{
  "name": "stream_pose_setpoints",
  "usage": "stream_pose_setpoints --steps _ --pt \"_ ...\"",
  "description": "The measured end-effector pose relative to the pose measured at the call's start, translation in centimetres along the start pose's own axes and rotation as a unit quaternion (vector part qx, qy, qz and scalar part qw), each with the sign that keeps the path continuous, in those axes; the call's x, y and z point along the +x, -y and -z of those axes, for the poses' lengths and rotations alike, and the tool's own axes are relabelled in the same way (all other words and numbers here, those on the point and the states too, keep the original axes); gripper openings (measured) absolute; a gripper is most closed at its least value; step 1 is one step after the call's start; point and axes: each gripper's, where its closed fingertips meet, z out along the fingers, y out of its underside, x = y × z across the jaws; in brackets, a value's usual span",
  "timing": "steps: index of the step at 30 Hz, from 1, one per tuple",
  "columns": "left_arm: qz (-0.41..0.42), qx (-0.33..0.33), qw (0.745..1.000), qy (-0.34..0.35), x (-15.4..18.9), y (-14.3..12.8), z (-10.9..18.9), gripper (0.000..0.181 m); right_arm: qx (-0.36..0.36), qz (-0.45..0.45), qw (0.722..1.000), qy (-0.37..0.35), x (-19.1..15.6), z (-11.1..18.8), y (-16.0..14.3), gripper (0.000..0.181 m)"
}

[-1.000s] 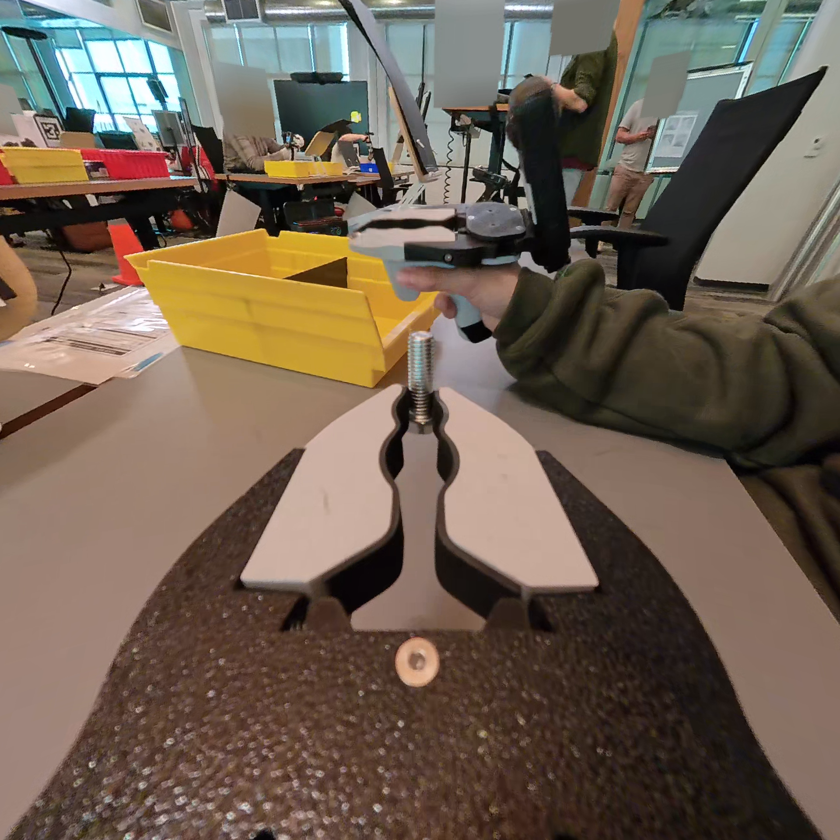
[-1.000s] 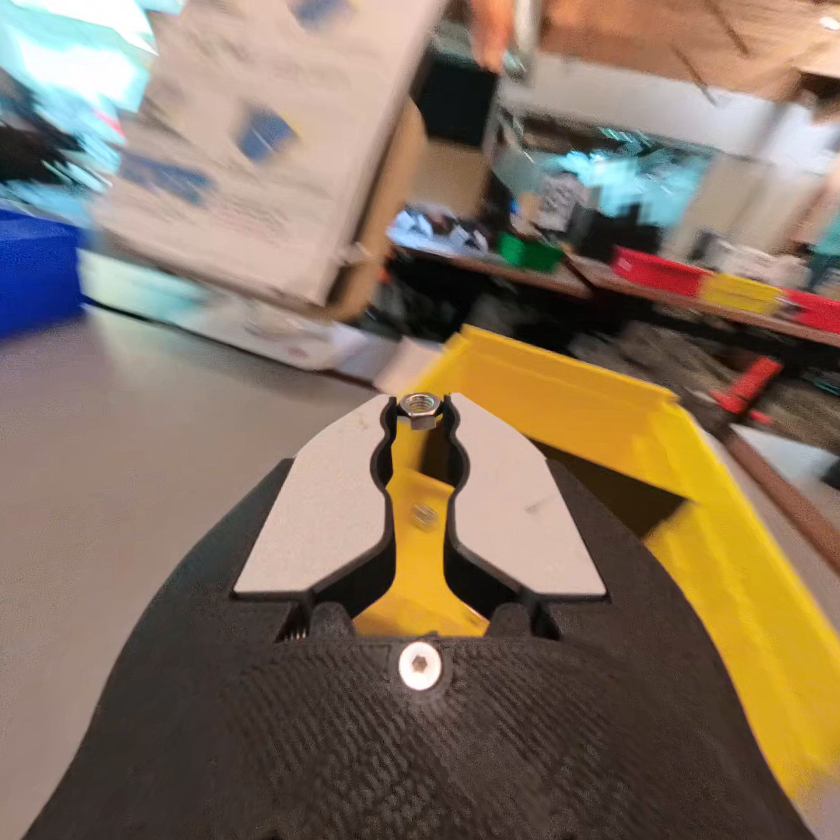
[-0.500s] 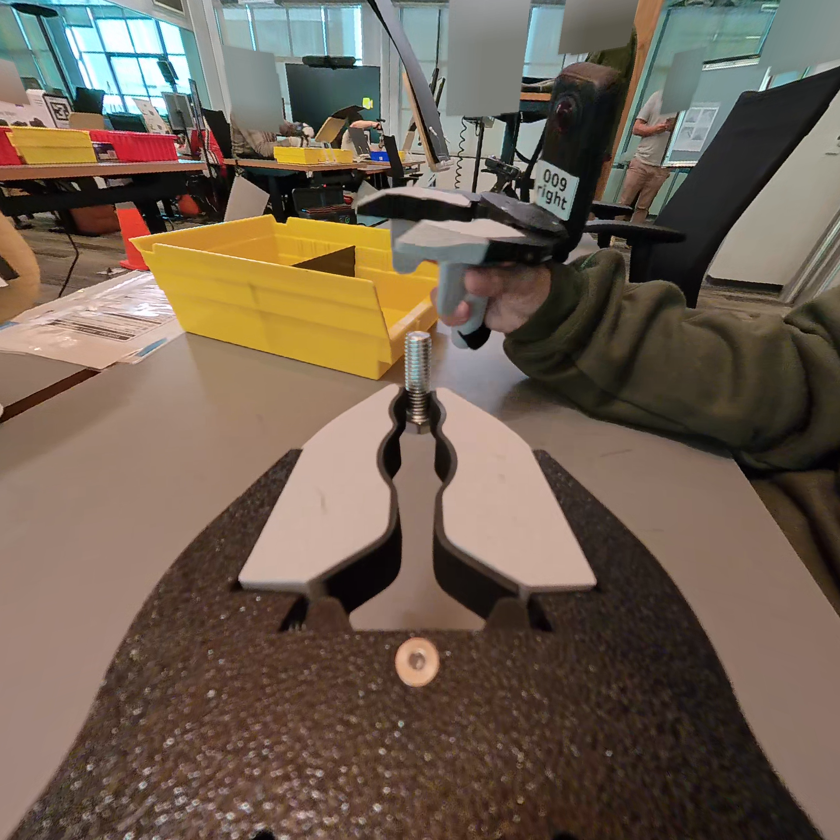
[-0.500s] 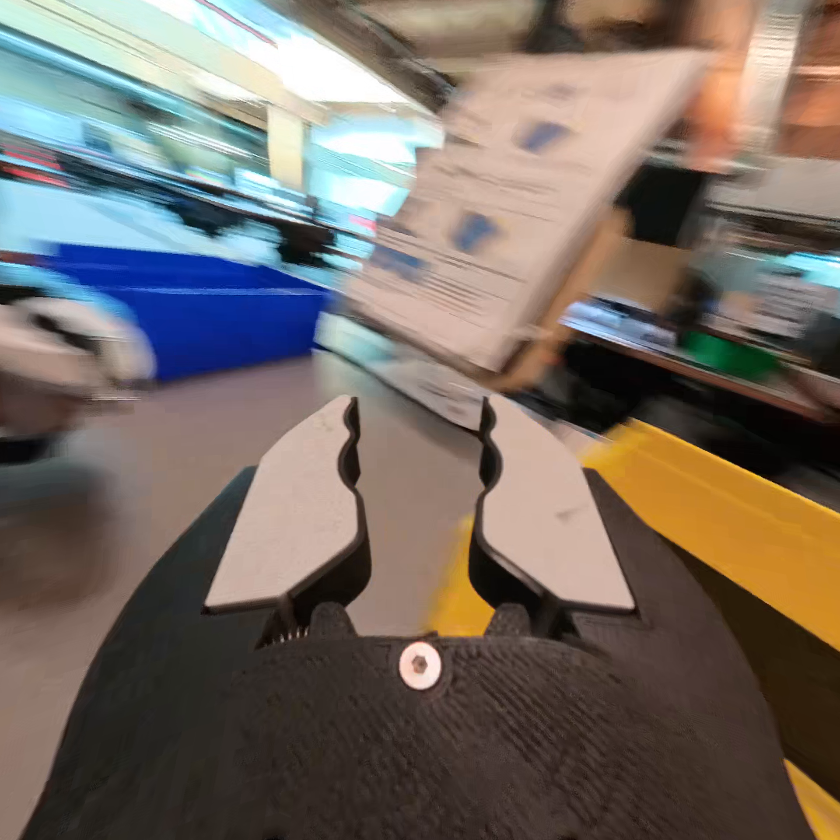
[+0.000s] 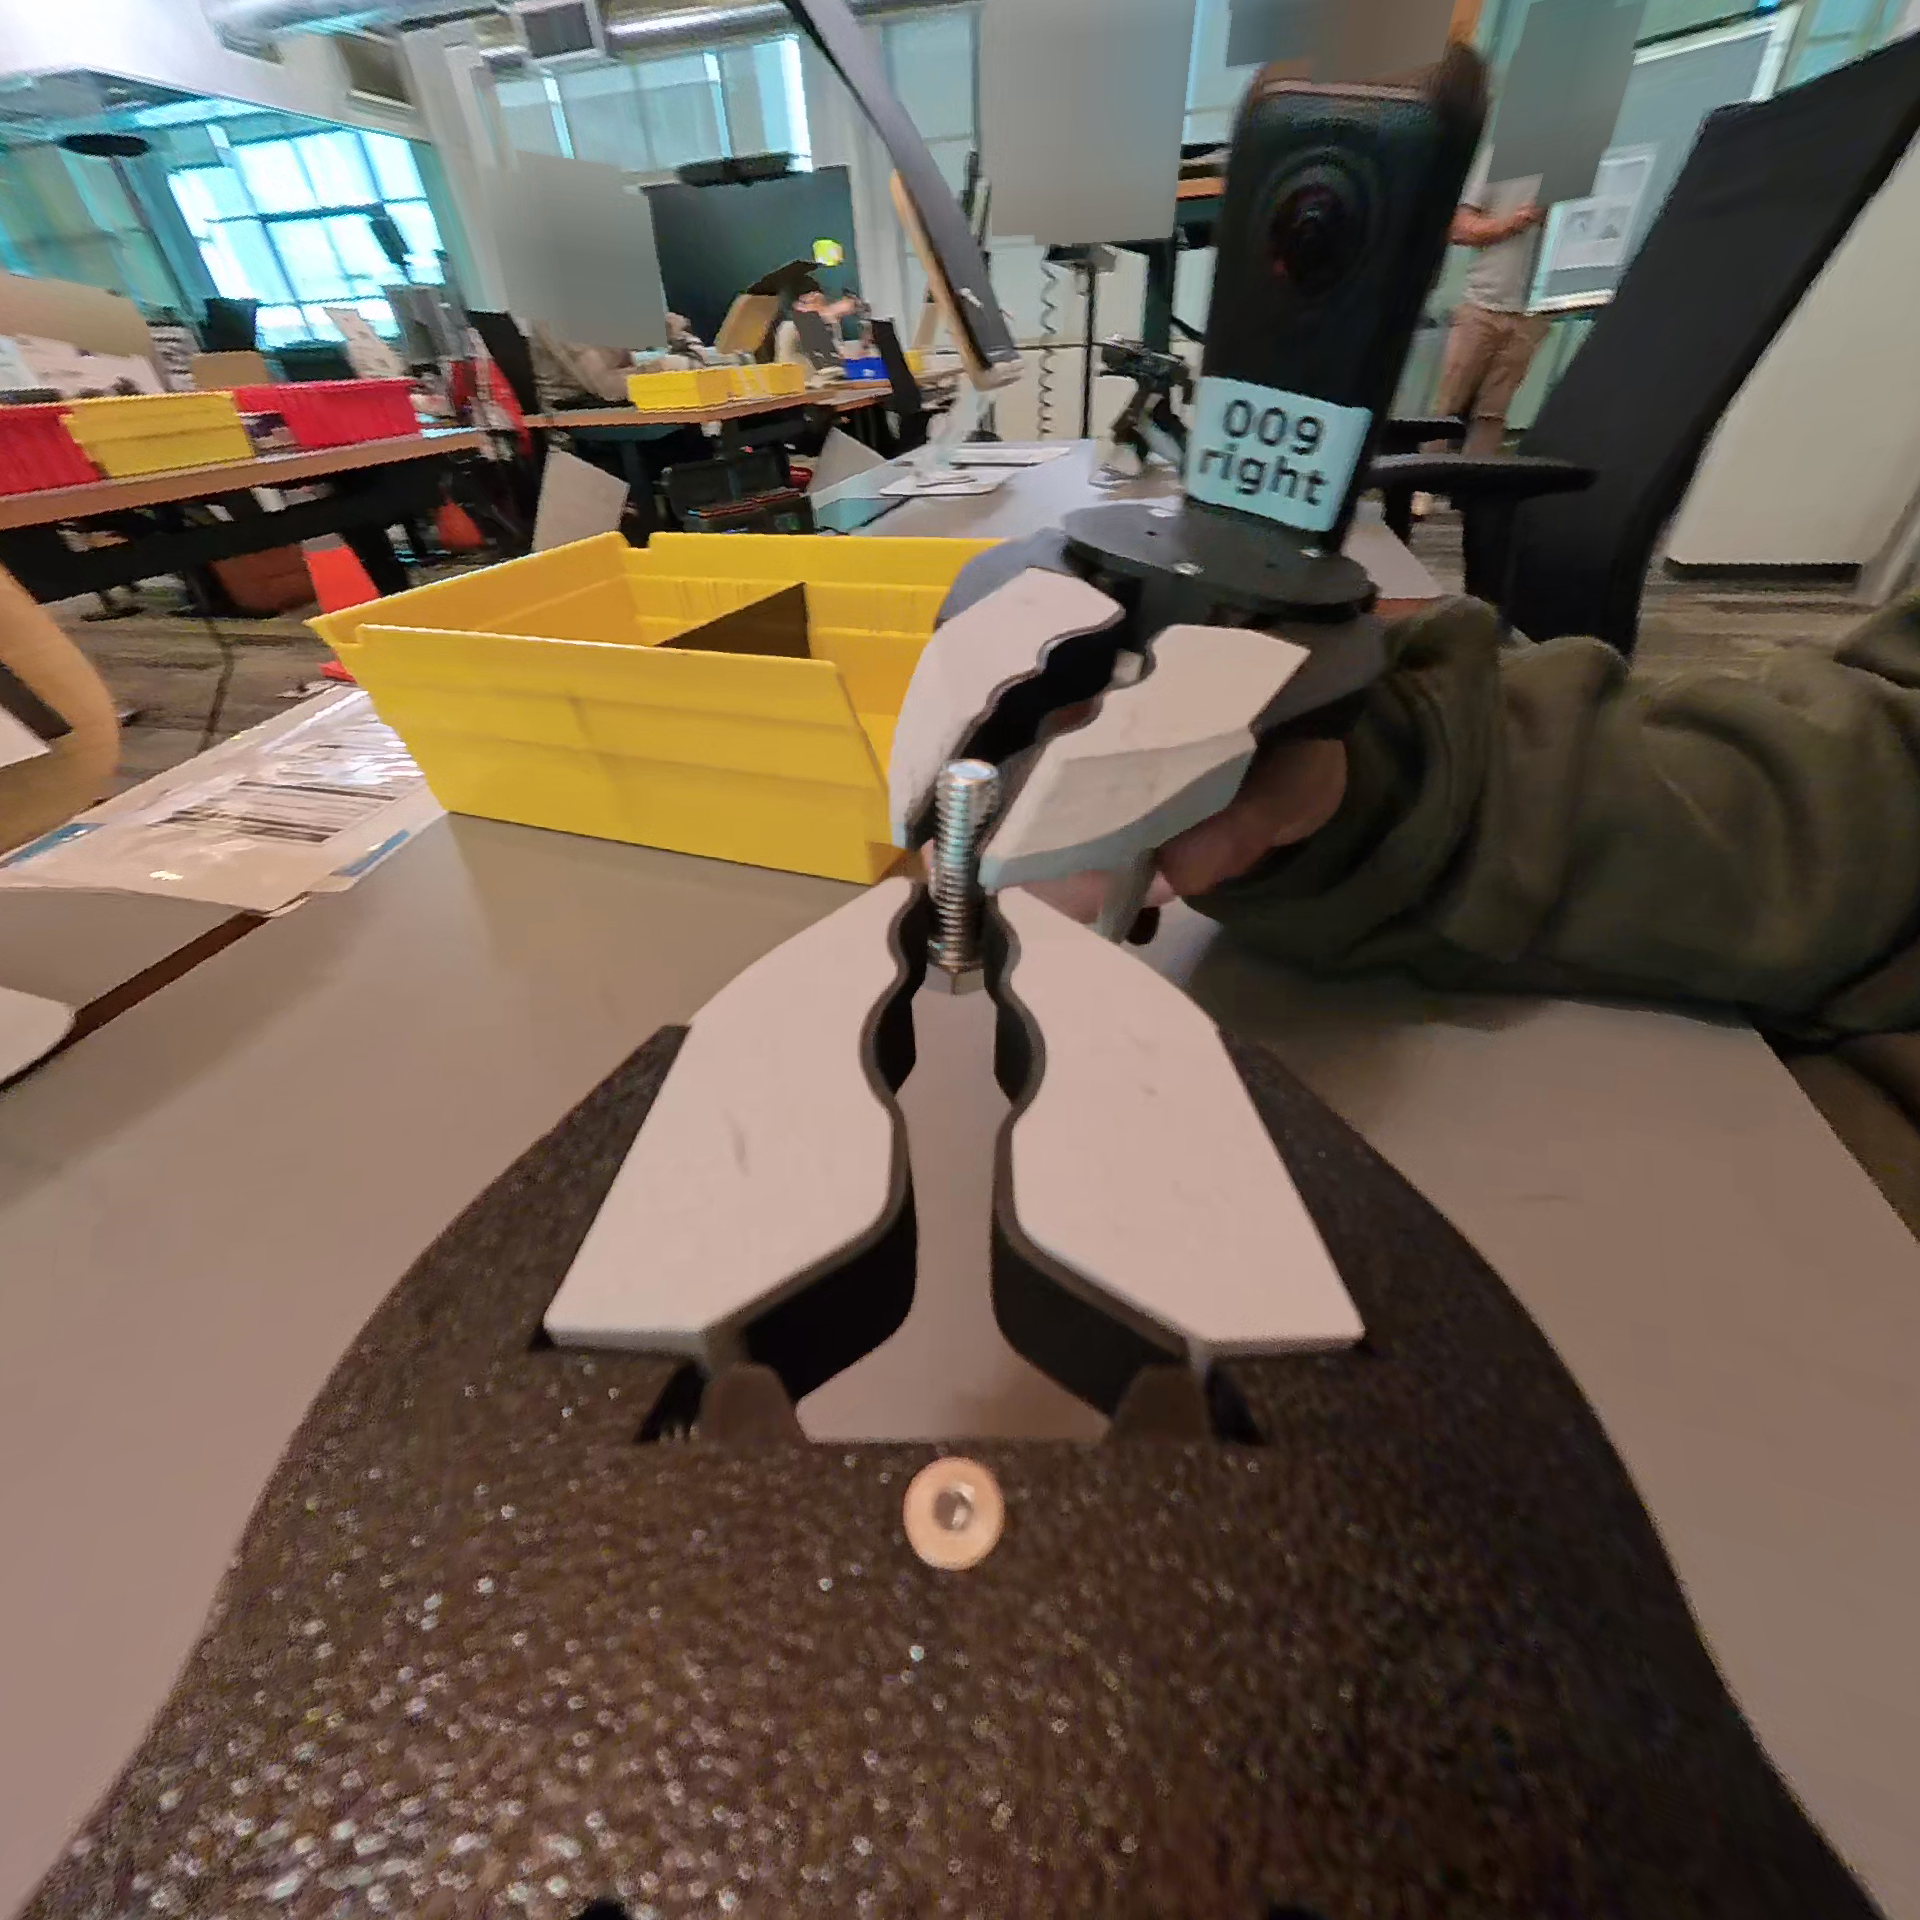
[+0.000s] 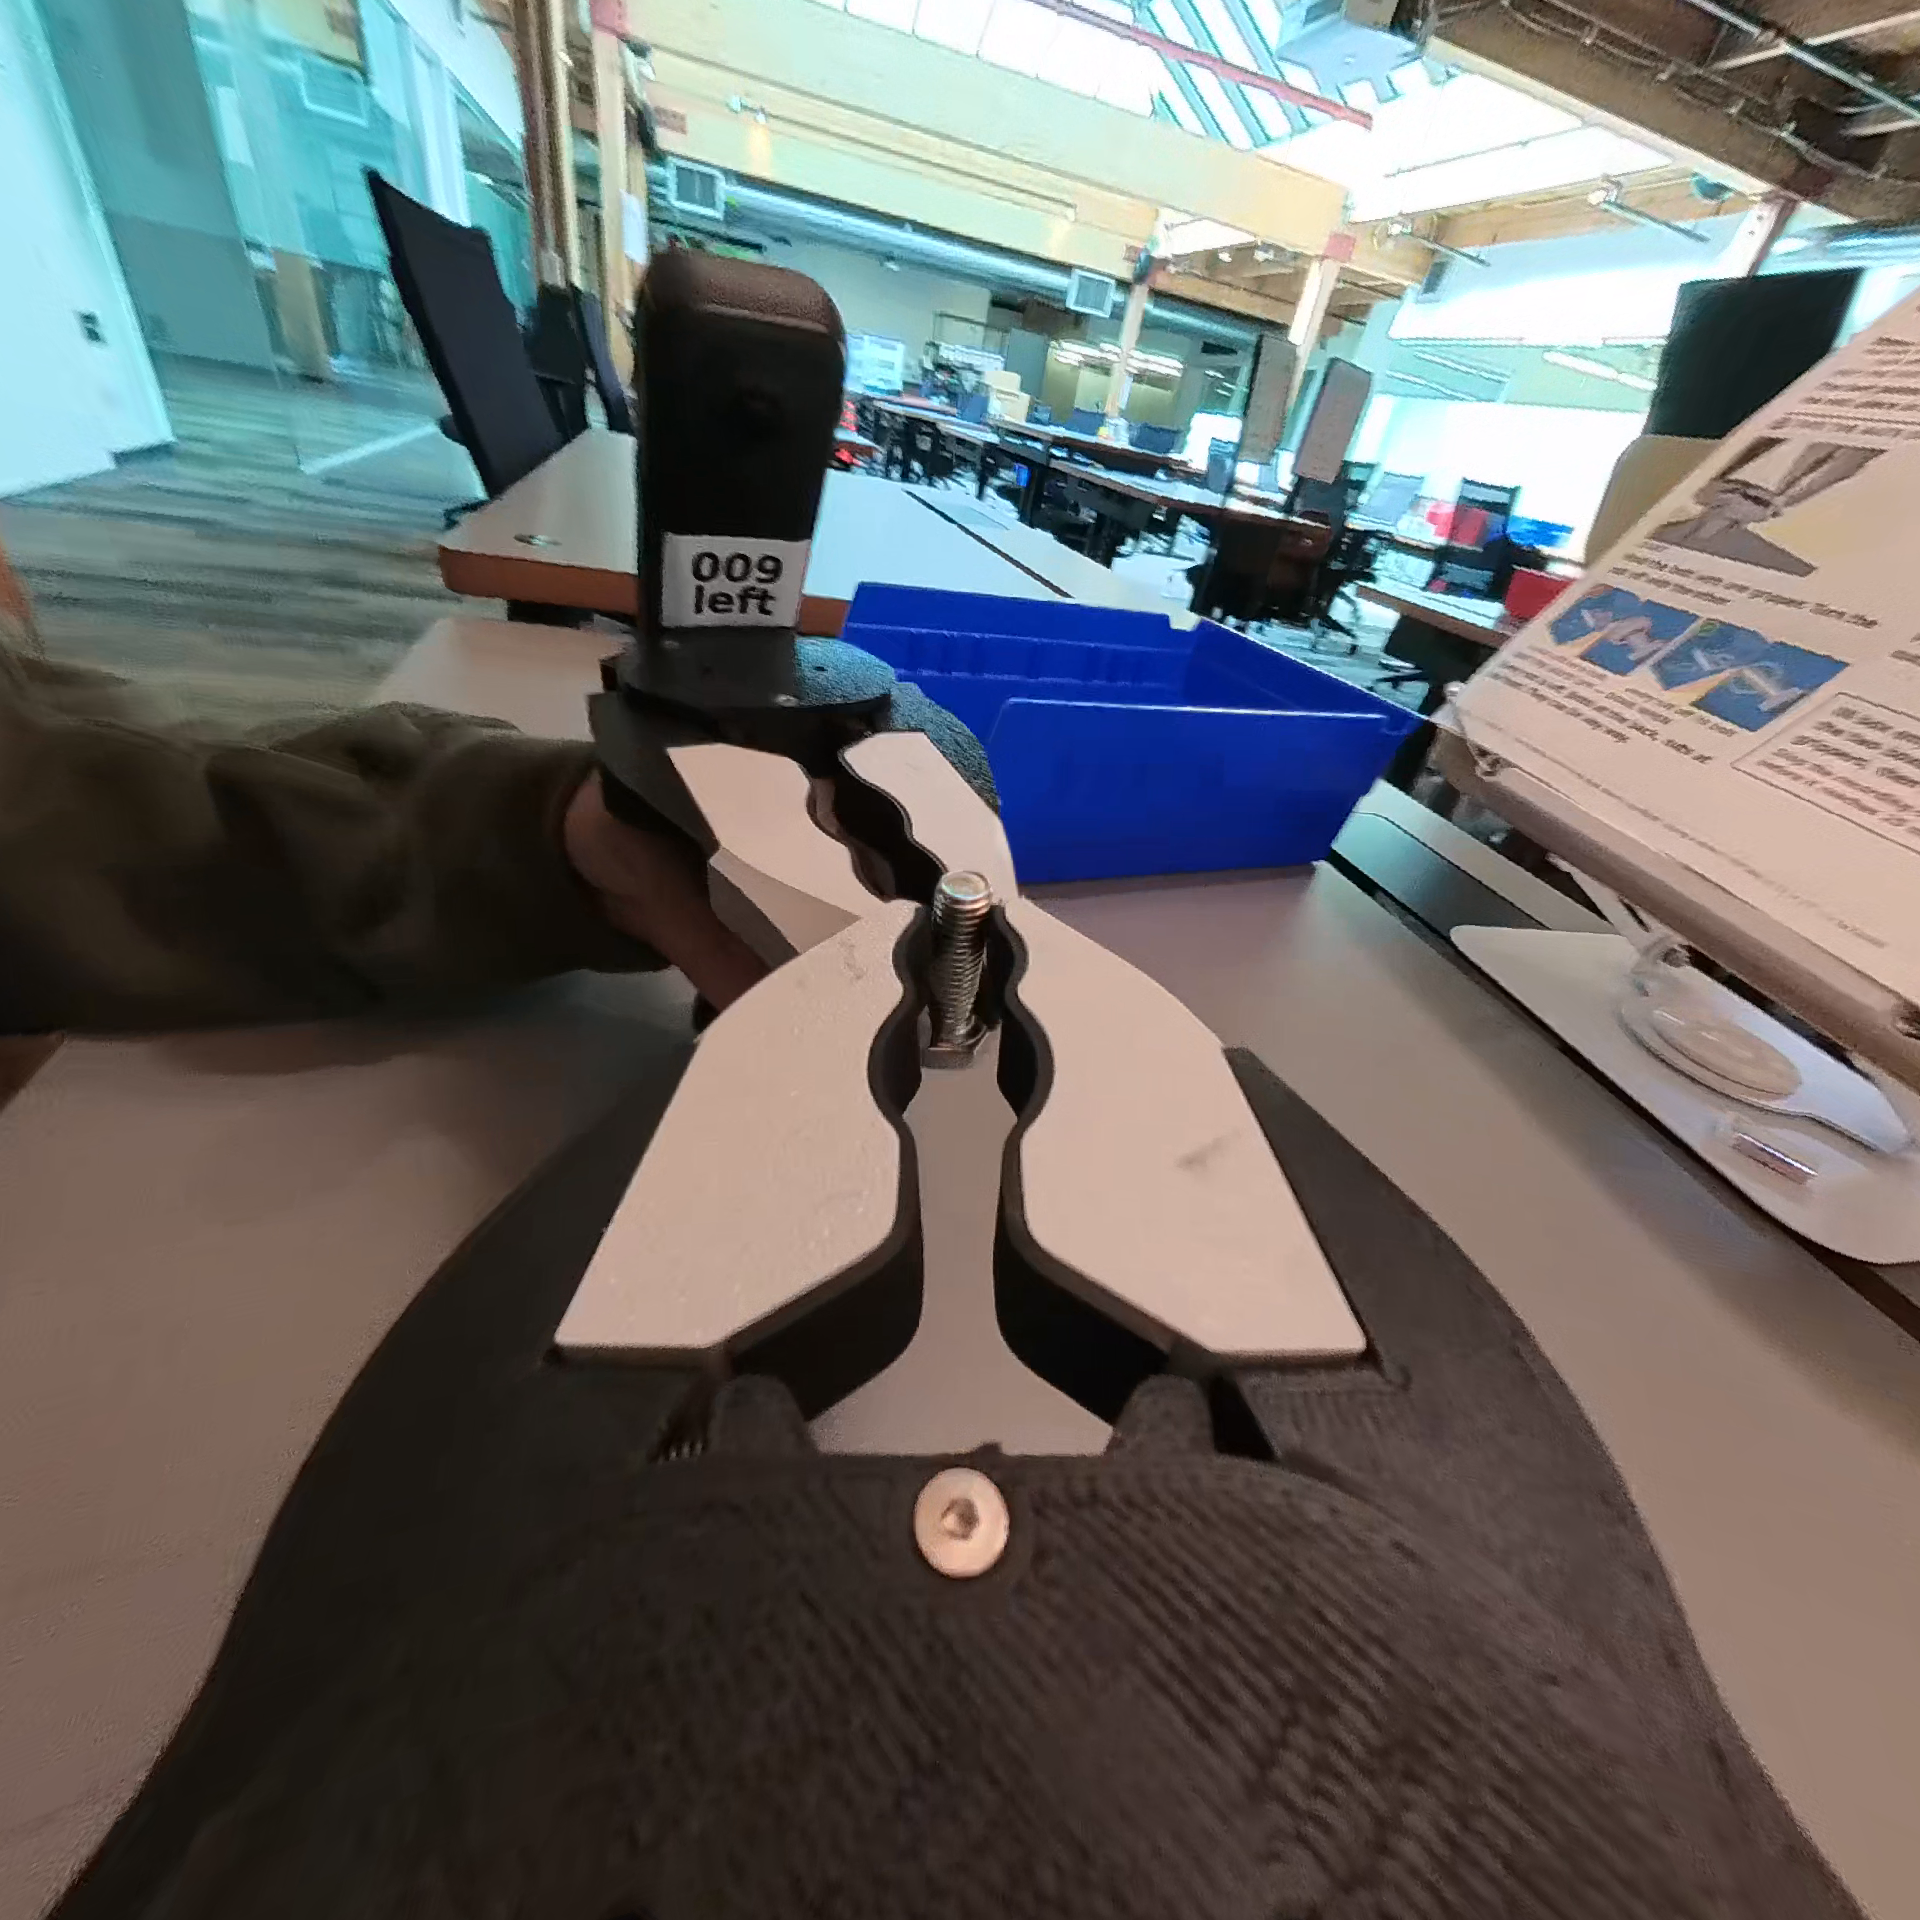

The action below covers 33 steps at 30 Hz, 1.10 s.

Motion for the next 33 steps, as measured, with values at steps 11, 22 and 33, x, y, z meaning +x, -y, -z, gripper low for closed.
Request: stream_pose_setpoints --steps 11,22,33 --pt "0.010 -0.068 0.986 0.155 -5.0 -2.6 1.0 0.034 -0.191 0.146 0.879 -0.413 17.4 10.8 -0.9 0.010" --pt "0.021 -0.219 0.944 0.247 -7.2 -6.9 2.1 0.036 -0.422 0.137 0.757 -0.479 34.2 18.9 -6.3 0.010" --pt "0.034 -0.214 0.948 0.235 -6.8 -6.5 2.1 0.035 -0.387 0.045 0.784 -0.483 29.2 19.8 -7.4 0.046"
